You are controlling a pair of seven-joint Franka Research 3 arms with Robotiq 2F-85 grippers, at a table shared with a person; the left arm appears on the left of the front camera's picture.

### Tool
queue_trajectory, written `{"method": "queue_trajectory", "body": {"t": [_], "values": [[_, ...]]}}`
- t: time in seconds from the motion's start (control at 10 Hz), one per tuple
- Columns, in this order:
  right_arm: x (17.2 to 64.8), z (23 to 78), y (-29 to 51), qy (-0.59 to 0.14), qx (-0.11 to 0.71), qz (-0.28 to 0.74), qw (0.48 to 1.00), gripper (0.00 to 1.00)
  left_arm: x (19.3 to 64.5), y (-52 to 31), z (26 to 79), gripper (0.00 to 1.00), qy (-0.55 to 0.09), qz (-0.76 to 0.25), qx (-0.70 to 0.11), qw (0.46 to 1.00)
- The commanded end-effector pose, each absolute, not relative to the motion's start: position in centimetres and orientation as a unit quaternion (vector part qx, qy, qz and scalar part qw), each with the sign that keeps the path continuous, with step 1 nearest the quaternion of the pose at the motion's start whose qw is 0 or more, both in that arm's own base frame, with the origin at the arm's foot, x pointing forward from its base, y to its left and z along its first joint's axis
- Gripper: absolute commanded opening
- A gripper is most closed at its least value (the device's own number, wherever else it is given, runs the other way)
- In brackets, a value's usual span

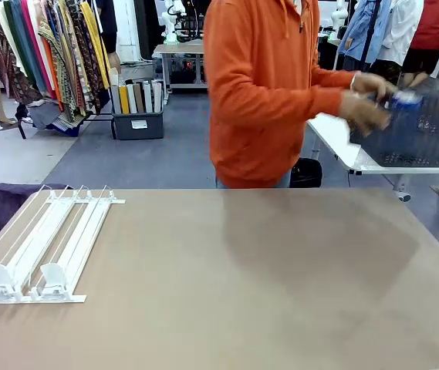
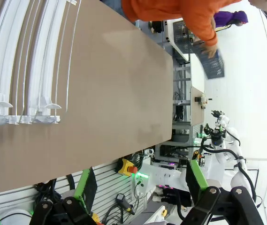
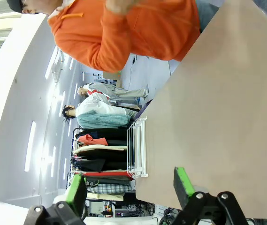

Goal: Retrieve and store the cans from the dispenser.
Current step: Pick up one can from the Automatic Can Dispenser and place it in the middle of the table.

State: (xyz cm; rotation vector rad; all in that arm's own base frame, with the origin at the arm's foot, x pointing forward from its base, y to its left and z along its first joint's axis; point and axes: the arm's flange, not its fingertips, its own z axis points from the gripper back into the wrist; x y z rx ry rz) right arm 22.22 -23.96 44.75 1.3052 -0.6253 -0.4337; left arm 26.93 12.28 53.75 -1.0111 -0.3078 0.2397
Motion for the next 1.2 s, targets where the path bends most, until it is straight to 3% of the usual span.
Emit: {"method": "queue_trajectory", "body": {"t": [0.0,1.1], "values": [[22.14,44.98,-24.05,-0.287,0.594,-0.191,0.727,1.00,27.04,12.38,53.77,1.00,-0.154,0.105,-0.489,0.852],[22.14,44.98,-24.05,-0.287,0.594,-0.191,0.727,1.00,27.04,12.38,53.77,1.00,-0.154,0.105,-0.489,0.852]]}}
